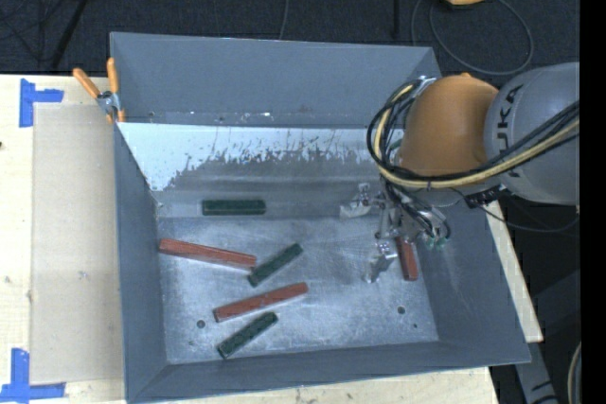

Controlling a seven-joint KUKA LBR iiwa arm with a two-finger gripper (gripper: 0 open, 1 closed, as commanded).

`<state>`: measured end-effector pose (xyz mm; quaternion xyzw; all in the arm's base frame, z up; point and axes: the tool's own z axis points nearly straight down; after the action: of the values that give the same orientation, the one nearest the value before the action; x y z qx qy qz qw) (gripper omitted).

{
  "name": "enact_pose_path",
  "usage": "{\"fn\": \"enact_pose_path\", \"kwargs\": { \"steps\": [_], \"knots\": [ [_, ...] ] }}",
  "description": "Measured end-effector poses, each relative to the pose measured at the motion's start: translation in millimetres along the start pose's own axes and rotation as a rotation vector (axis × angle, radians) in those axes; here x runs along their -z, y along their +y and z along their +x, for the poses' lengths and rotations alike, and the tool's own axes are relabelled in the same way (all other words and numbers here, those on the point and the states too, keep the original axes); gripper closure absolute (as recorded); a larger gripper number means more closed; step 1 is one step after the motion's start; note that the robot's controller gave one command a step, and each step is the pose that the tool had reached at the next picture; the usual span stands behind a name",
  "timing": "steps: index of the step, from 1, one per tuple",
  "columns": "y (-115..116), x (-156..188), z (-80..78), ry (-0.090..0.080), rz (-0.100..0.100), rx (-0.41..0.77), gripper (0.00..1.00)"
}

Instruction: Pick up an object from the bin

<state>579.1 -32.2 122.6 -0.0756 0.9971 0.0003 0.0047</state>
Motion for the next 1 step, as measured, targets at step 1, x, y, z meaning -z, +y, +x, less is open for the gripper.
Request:
{"fn": "enact_pose_path", "kwargs": {
  "steps": [1],
  "knots": [
    [45.8, -18.9, -11.1, 0.013, 0.0, -0.058, 0.0]
  ]
}}
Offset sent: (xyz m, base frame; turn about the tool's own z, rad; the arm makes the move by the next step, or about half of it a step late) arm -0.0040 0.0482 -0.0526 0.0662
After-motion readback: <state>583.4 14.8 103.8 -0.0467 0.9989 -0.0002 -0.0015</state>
